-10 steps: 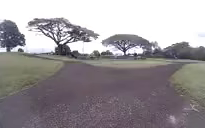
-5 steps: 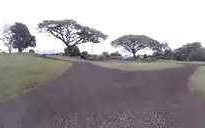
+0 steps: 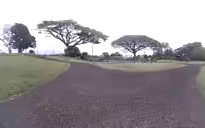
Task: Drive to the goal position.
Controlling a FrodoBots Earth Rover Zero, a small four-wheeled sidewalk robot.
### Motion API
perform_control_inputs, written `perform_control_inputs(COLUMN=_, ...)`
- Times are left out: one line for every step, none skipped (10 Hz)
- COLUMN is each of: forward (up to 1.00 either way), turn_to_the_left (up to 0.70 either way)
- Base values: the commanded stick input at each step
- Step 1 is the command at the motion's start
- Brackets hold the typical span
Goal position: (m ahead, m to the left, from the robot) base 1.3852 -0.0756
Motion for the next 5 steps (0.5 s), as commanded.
perform_control_inputs(forward=0.7, turn_to_the_left=0.0)
perform_control_inputs(forward=0.7, turn_to_the_left=0.0)
perform_control_inputs(forward=0.7, turn_to_the_left=0.0)
perform_control_inputs(forward=0.7, turn_to_the_left=0.0)
perform_control_inputs(forward=0.7, turn_to_the_left=0.12)
